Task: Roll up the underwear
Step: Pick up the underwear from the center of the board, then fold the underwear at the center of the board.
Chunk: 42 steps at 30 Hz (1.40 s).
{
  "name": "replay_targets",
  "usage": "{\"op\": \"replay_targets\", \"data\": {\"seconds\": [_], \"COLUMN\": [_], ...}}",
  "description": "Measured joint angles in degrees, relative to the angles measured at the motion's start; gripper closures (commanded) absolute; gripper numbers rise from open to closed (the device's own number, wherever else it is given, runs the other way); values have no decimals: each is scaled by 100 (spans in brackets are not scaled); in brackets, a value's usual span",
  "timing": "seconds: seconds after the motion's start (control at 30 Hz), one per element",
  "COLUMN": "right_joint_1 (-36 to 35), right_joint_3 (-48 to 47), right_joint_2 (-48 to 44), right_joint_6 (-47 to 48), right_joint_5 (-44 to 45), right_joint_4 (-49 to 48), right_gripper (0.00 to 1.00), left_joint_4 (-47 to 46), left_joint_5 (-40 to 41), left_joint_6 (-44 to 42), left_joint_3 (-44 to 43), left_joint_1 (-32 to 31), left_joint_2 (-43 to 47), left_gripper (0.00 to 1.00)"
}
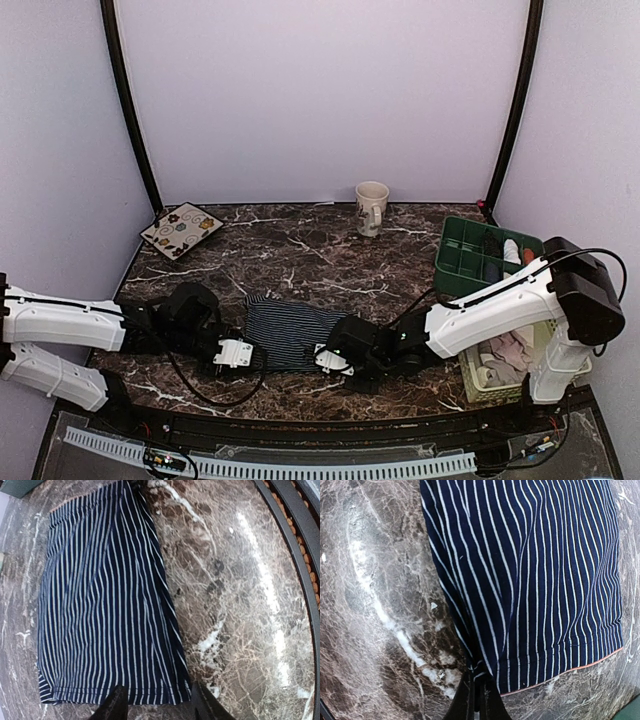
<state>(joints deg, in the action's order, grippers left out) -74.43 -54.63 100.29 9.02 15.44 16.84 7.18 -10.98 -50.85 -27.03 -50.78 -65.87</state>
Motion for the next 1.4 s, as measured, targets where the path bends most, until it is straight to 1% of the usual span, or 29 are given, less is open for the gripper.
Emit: {"op": "replay_targets", "data": {"seconds": [0.13,0.2,0.27,0.4,0.47,0.57,0.67,0.77,0.97,1.1,1.23,1.4], "right_joint_1": [0,0,0,0,0,0,0,0,-31,-59,-17,151], "right_joint_3": [0,0,0,-2,-2,-2,-17,-160,-774,-999,-1075,-1294], "right_joint_2": [2,2,4,4,4,4,4,11,129,127,127,127], "right_joint_6": [20,22,24,52,83,151,286,435,597,623,667,748], "right_joint_5": [-7,-9,-15,-22,-22,-24,-50,-229,-1110,-1578,-1786,-1871], "right_joint_4": [2,2,4,11,15,26,85,417,1469,1956,2310,2588], "right_gripper": [100,100,100,100,100,100,100,100,100,100,100,100], "left_joint_4": [15,17,-7,-210,-212,-111,28,304,1051,1423,1687,1843], "left_joint_5": [81,92,118,306,365,444,461,354,-282,-560,-769,-940], "left_joint_6": [-39,-39,-35,-55,-57,-122,-166,-195,-186,-149,-140,-151], "left_joint_3": [-7,-22,-90,-125,-125,-125,-57,-13,-214,-461,-662,-861], "left_joint_1": [0,0,0,-2,-13,-13,-13,-13,-13,-13,31,358], "left_joint_2": [-487,-704,-861,-1025,-1045,-1019,-848,-619,-219,-98,-92,-118], "left_gripper": [54,57,64,85,92,100,100,100,100,100,100,100]}}
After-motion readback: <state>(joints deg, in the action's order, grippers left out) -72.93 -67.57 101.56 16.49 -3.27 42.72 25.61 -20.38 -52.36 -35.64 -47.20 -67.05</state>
